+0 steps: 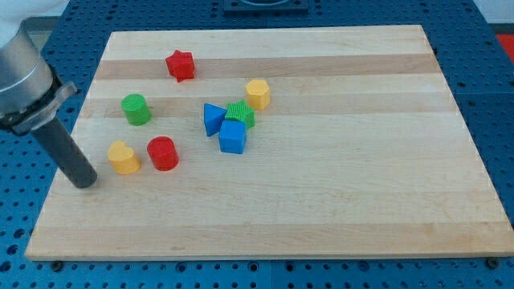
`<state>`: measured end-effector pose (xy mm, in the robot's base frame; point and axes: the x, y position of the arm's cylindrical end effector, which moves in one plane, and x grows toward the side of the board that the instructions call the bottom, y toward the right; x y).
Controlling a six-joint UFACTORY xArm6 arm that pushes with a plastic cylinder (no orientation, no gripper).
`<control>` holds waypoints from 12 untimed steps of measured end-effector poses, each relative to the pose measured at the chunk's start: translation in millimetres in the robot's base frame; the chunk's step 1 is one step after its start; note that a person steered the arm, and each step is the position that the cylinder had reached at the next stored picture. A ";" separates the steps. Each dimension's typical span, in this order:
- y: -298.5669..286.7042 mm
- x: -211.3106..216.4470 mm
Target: Slide the heart into the red circle
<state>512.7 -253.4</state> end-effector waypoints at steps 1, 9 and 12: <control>0.0 -20.6; 55.1 -20.9; 103.7 -28.5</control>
